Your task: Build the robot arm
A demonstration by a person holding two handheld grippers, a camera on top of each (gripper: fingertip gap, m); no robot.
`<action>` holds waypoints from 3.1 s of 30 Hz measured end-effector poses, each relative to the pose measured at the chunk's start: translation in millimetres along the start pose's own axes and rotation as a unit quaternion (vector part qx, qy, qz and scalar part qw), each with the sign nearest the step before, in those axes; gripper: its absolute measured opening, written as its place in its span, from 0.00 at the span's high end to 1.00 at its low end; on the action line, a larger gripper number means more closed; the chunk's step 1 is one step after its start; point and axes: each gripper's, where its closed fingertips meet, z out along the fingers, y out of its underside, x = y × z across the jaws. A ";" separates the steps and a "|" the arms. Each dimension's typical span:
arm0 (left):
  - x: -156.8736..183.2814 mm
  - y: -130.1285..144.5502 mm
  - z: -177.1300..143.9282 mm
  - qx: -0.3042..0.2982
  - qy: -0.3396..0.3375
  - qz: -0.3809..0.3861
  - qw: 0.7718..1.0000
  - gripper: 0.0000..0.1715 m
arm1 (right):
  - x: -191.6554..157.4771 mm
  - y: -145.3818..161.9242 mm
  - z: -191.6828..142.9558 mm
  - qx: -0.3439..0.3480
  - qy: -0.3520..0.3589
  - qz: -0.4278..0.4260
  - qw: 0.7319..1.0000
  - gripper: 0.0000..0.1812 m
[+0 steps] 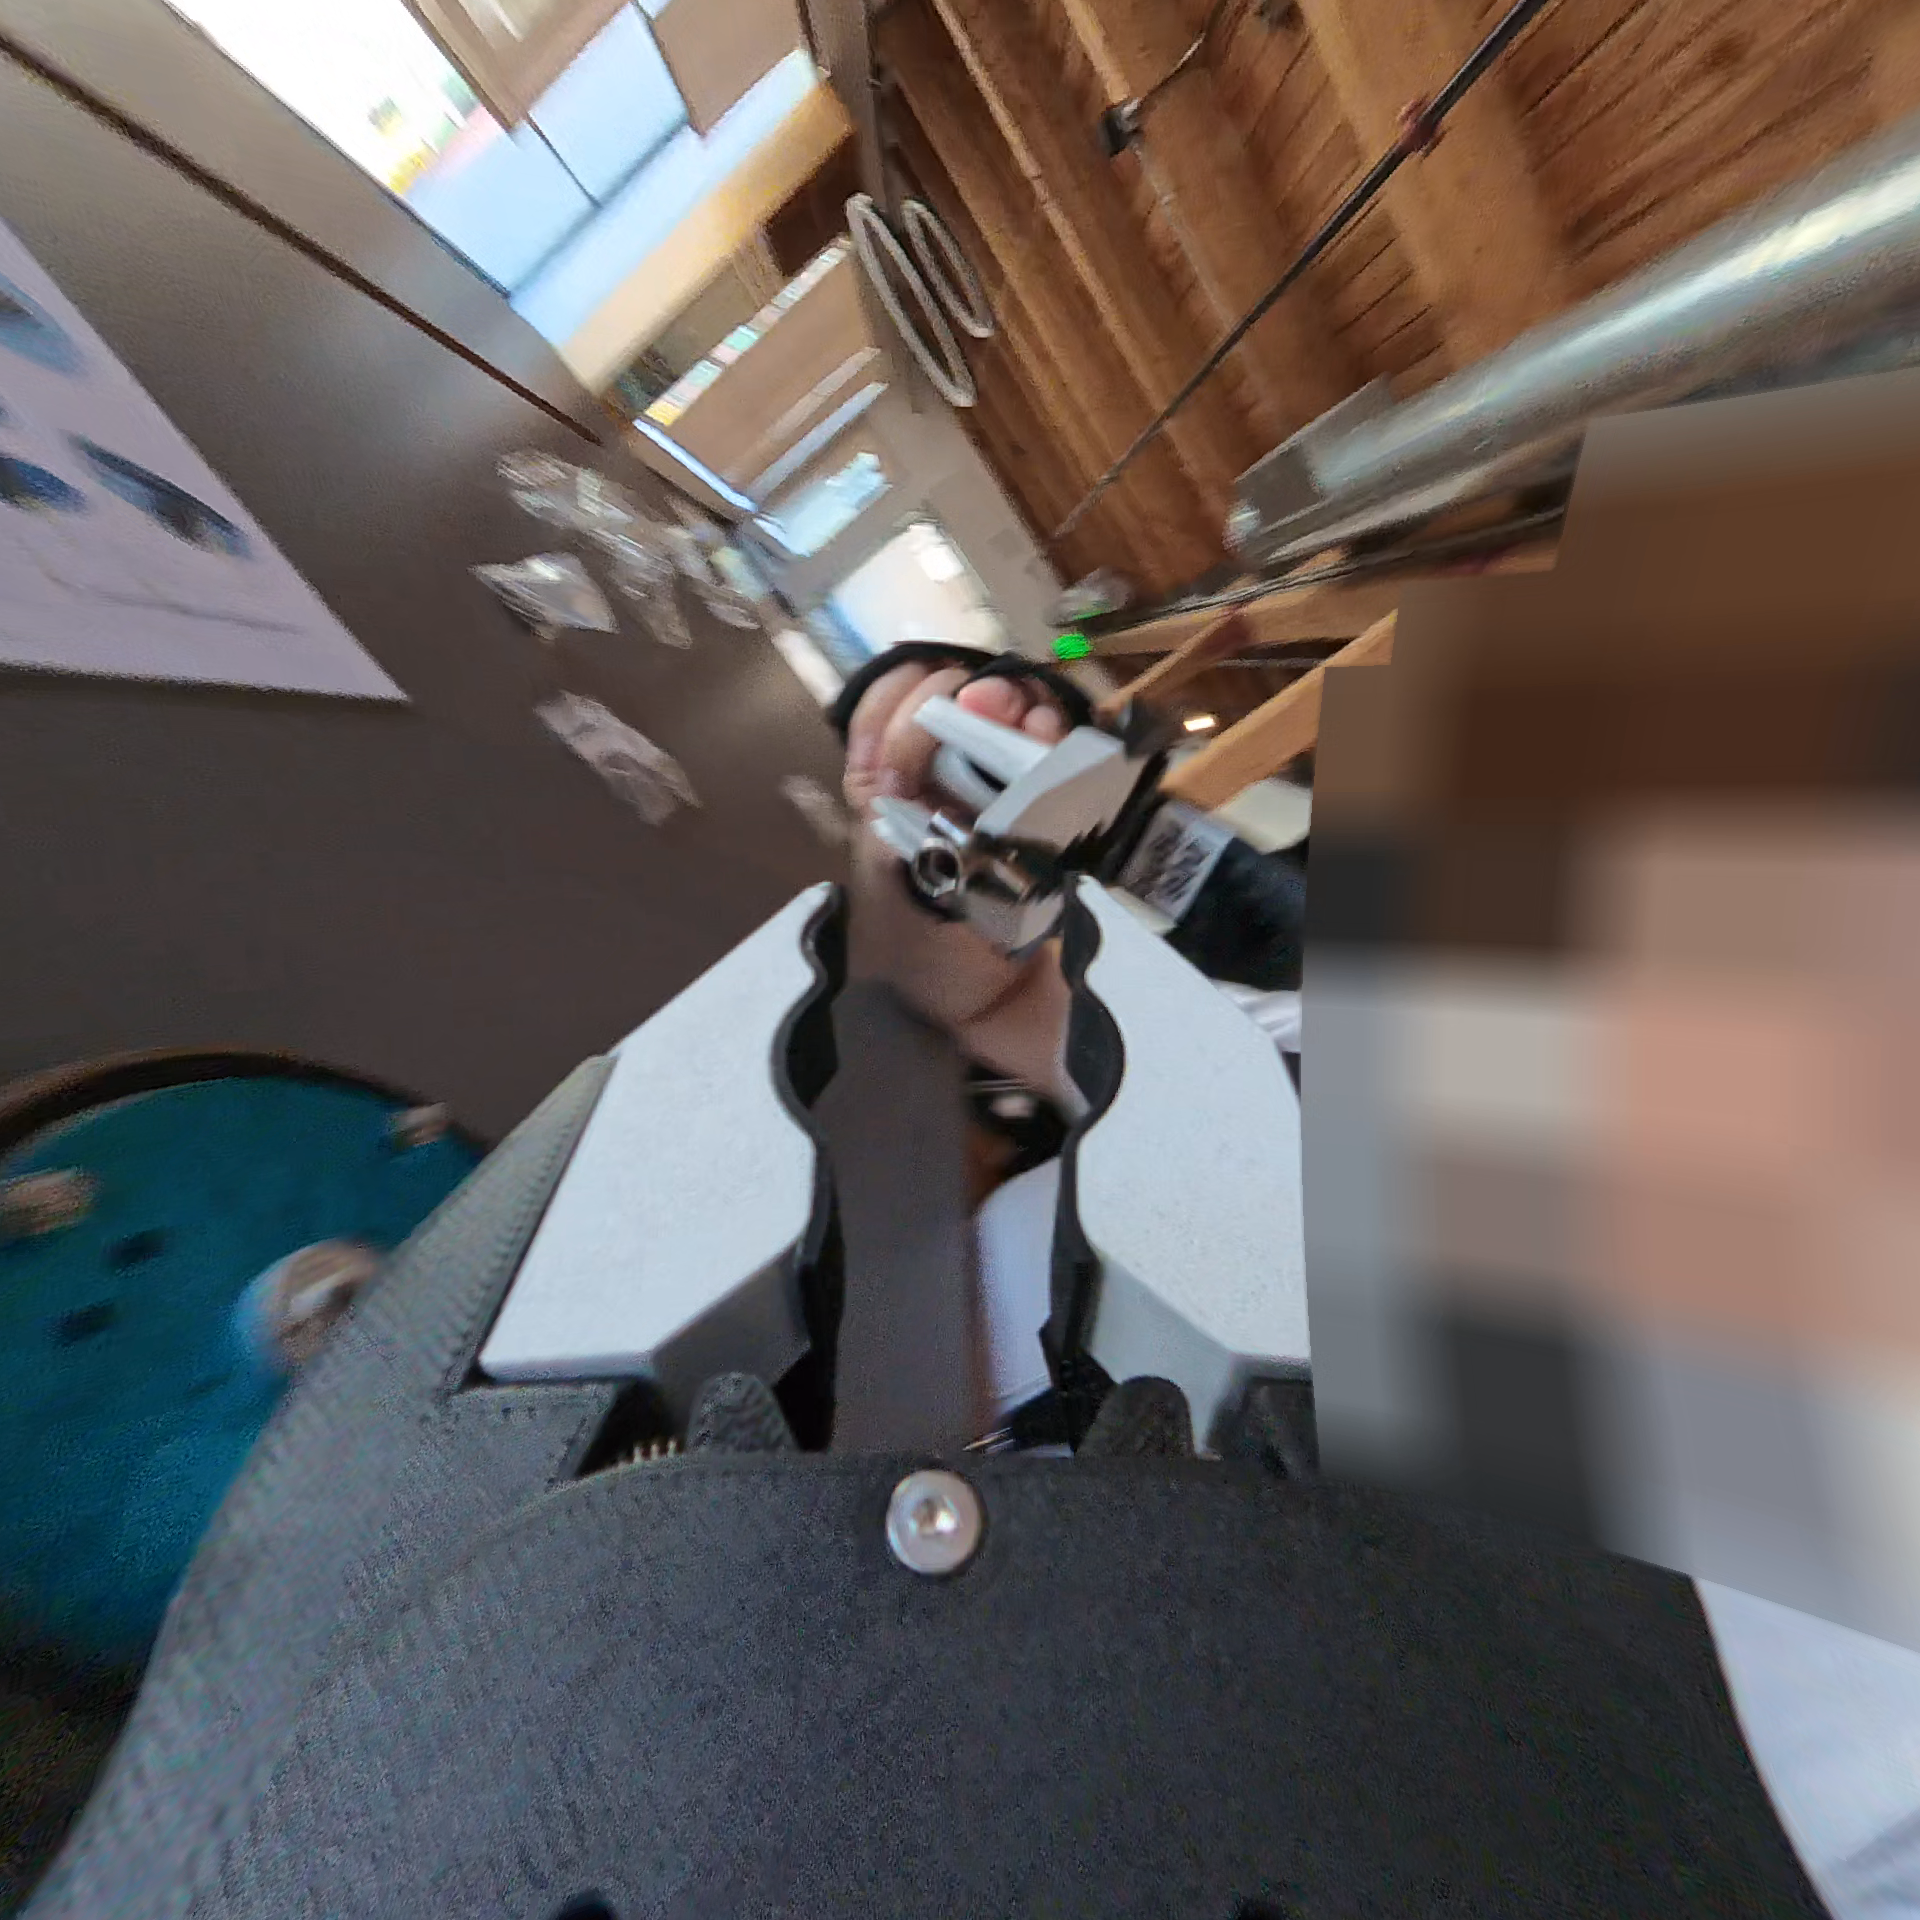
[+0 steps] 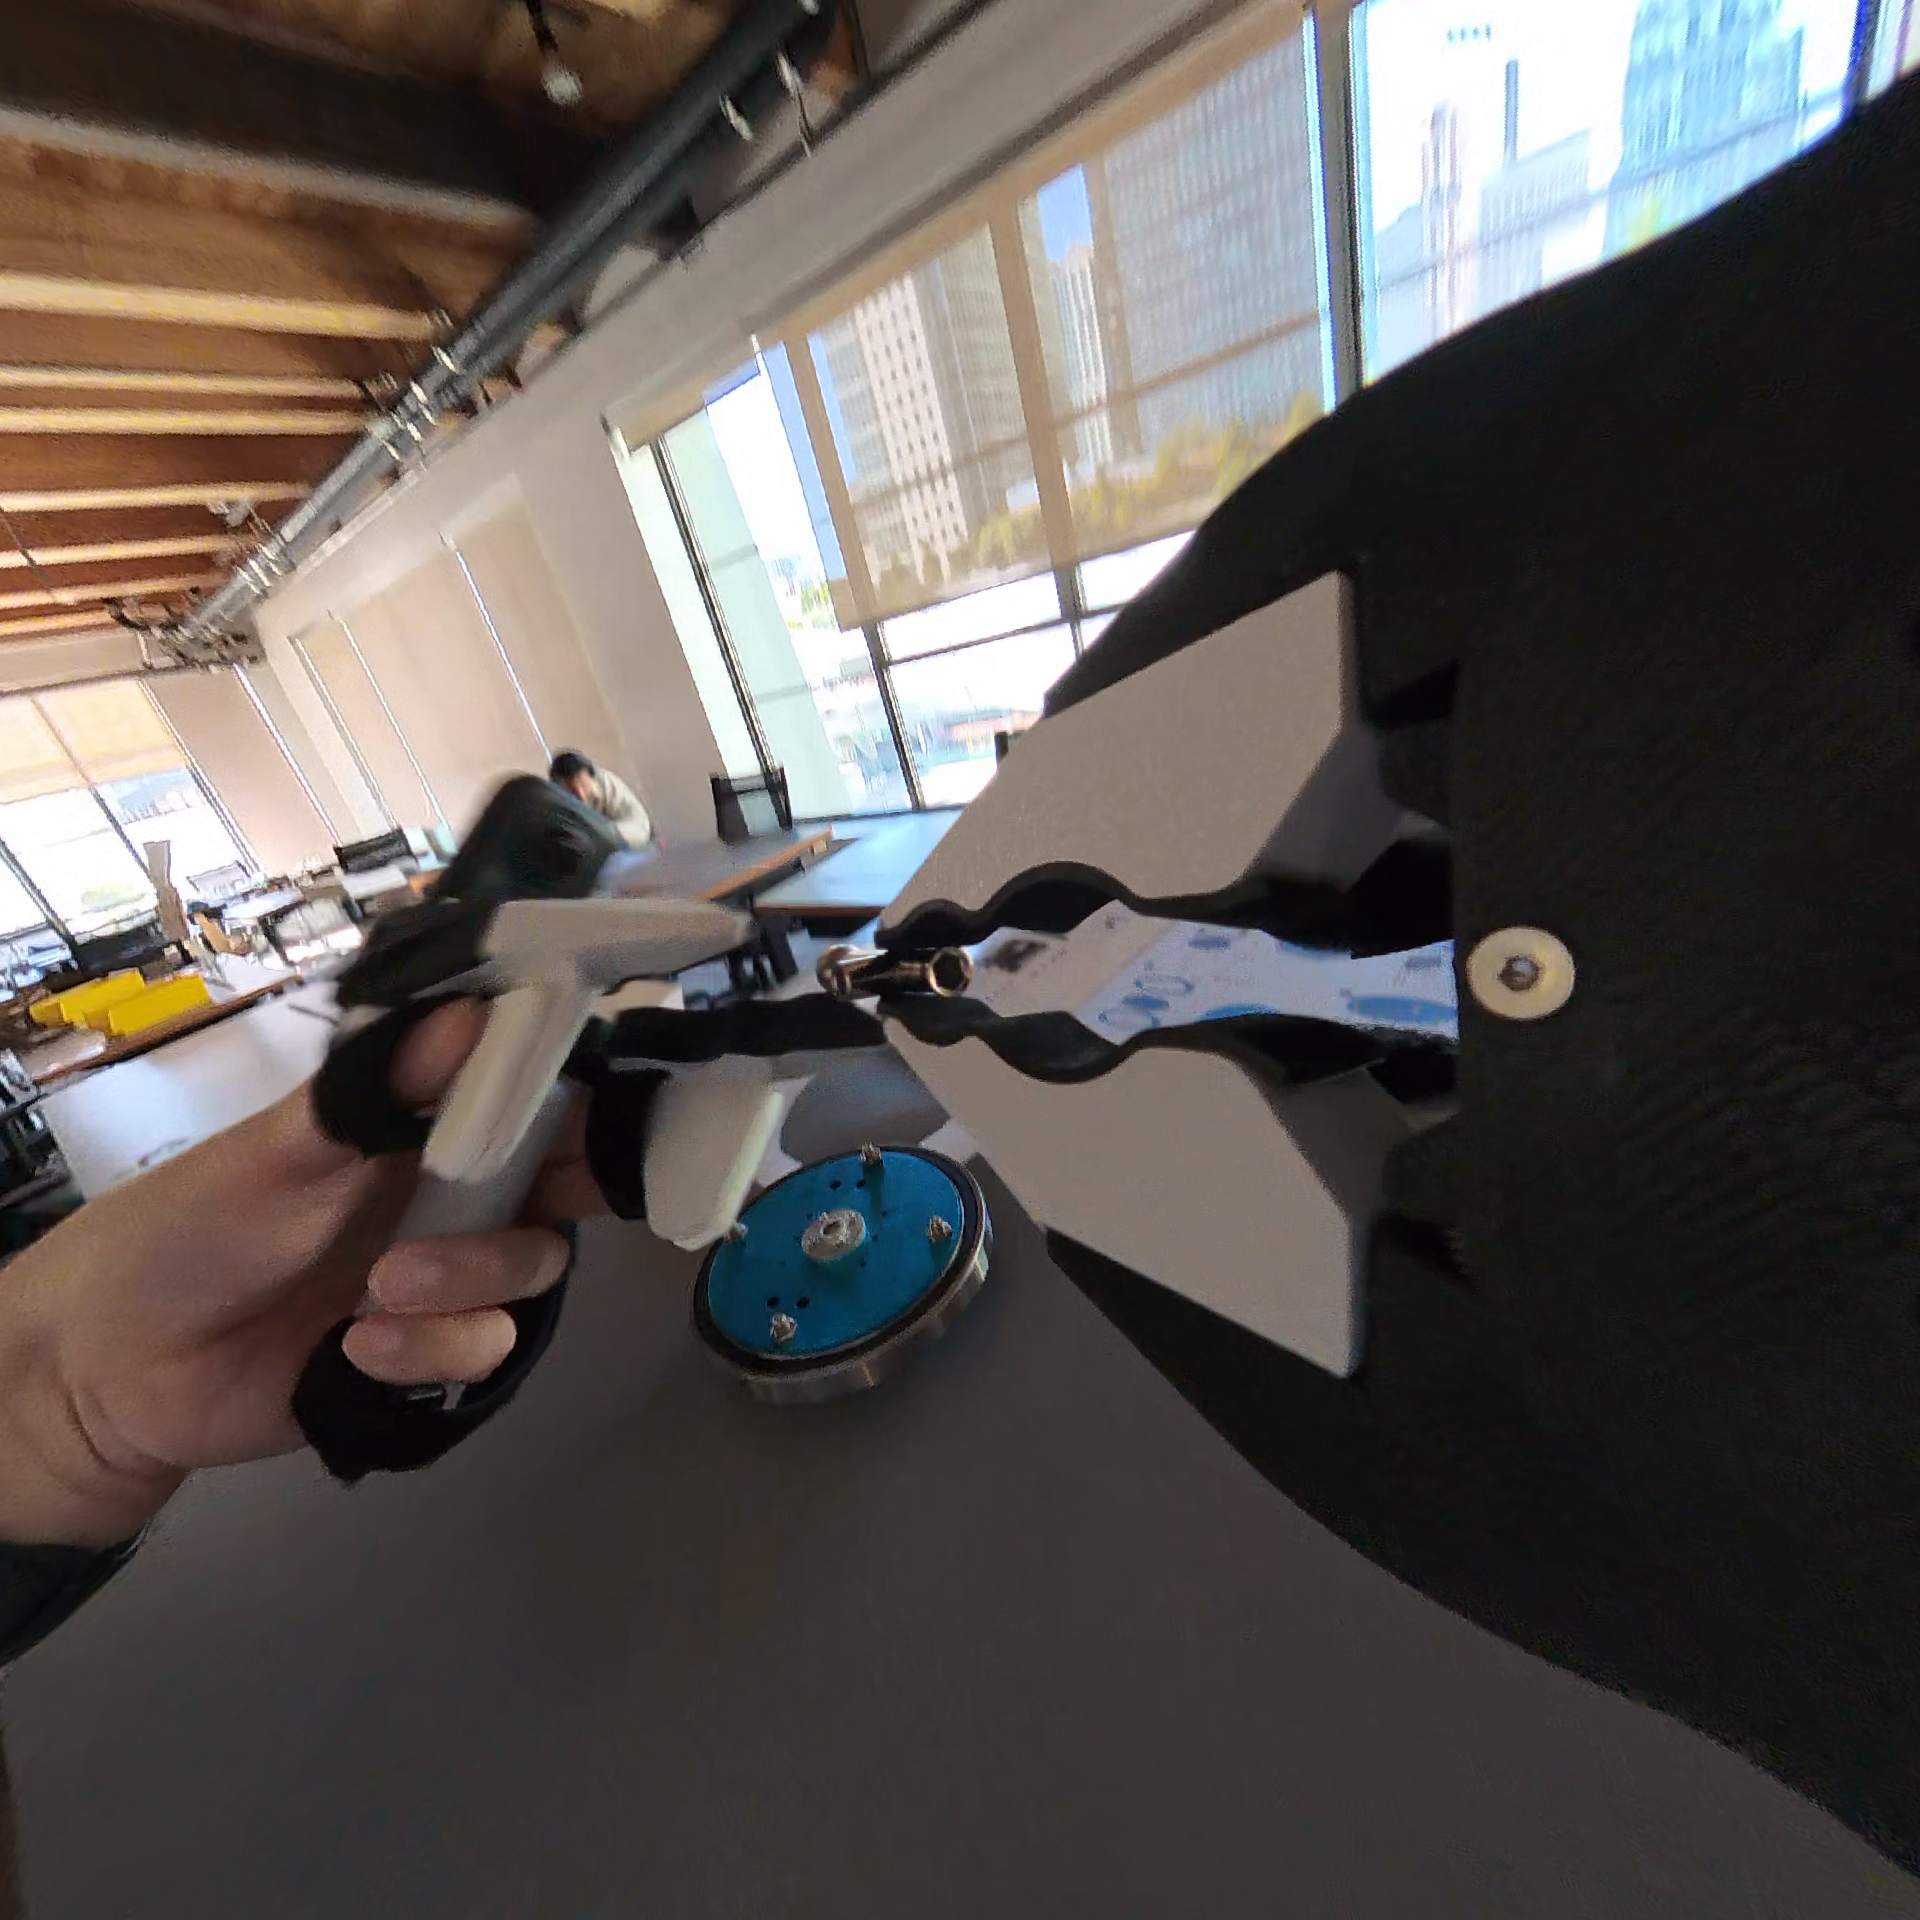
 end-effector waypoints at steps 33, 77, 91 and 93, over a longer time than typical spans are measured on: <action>-118.4 44.2 -61.0 -0.234 -0.434 0.361 0.791 0.35 | -68.0 49.6 57.3 -0.134 -0.582 -0.171 0.784 0.96; -121.7 41.2 -58.6 -0.215 -0.470 0.345 0.784 0.35 | -65.1 51.2 64.6 -0.341 -0.137 0.612 0.701 0.95; -122.9 39.8 -59.2 -0.204 -0.490 0.337 0.778 0.35 | -62.0 54.3 65.4 -0.328 -0.022 0.666 0.670 0.96; -123.0 39.7 -59.2 -0.204 -0.490 0.337 0.778 0.35 | -62.0 54.3 65.0 -0.334 -0.025 0.657 0.676 0.96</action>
